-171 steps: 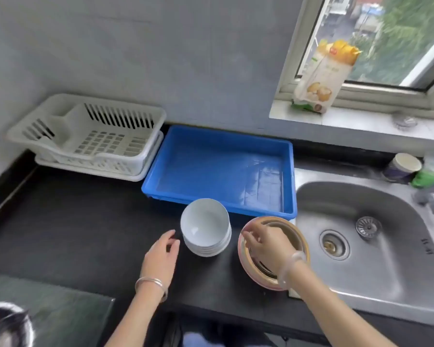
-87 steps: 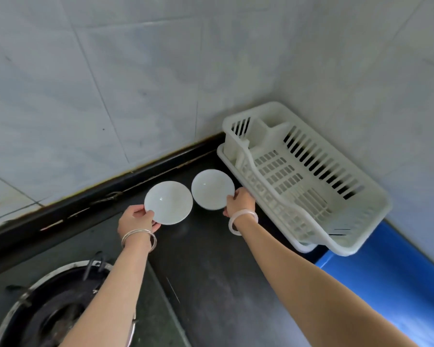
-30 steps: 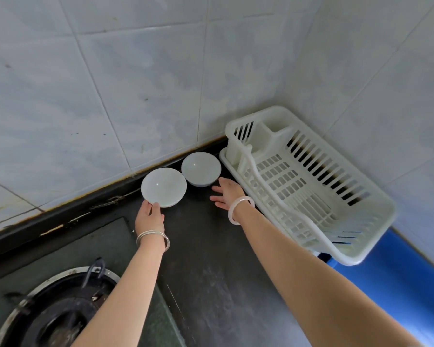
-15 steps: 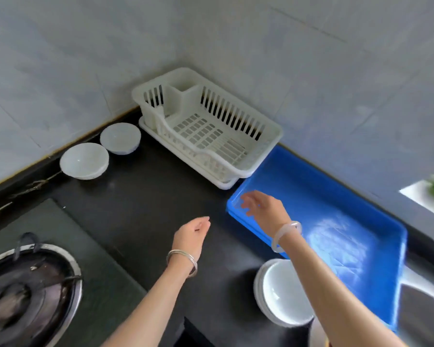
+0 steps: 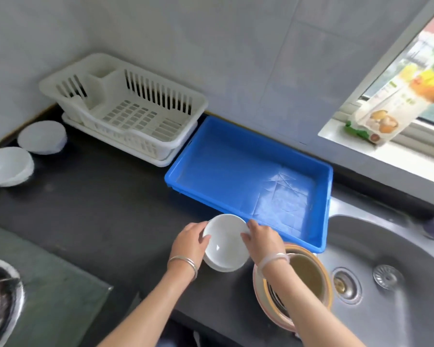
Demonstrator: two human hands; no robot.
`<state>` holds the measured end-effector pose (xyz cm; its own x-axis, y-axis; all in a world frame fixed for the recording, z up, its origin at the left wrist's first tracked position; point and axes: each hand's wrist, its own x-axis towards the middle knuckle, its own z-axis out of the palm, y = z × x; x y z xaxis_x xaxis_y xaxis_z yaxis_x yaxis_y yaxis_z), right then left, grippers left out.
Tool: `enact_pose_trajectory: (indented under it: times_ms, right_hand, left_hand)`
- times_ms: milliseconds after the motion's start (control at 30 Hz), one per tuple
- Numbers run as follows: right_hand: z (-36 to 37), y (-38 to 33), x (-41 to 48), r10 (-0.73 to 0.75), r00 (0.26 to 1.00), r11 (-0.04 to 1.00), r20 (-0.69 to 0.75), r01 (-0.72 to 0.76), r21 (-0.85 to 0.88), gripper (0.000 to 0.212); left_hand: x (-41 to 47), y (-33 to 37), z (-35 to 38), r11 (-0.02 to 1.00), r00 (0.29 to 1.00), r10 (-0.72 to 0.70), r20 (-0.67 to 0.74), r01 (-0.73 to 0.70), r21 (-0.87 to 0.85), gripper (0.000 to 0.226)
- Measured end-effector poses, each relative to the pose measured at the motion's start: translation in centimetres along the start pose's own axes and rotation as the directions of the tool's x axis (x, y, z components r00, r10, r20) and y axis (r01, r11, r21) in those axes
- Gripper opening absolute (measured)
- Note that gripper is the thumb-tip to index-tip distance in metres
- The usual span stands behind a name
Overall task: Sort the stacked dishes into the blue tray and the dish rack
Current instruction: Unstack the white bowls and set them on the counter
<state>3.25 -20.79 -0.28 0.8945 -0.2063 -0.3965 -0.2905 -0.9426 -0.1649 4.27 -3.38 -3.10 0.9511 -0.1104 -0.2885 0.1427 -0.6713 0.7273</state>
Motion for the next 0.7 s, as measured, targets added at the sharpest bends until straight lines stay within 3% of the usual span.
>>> enact_pose_trajectory:
  times_ms: [167, 300, 433, 700]
  right_hand:
    - [-0.2, -0.3, -0.1, -0.053, 0.997, 0.997, -0.054, 0.050, -0.063, 0.022]
    - [-0.6, 0.6, -0.7, -0.100, 0.987, 0.993, -0.125, 0.106, 0.047, 0.026]
    - [-1.4, 1.7, -1.0, -0.047, 0.978, 0.987, -0.201, 0.076, 0.140, 0.025]
    - [-3.4, 2.7, -1.3, 0.072, 0.958, 0.956, -0.277, 0.014, 0.294, 0.021]
  left_hand:
    - [-0.3, -0.4, 0.1, 0.999, 1.000, -0.012, -0.023, 0.011, -0.043, 0.031]
    - [-0.4, -0.8, 0.1, 0.996, 0.998, -0.018, -0.060, 0.012, -0.093, 0.027]
    - [-0.3, -0.7, 0.0, 0.991, 0.997, -0.060, -0.057, 0.053, -0.121, 0.026]
    - [0.1, 1.1, 0.5, 0.996, 0.993, -0.068, -0.093, 0.073, 0.053, 0.017]
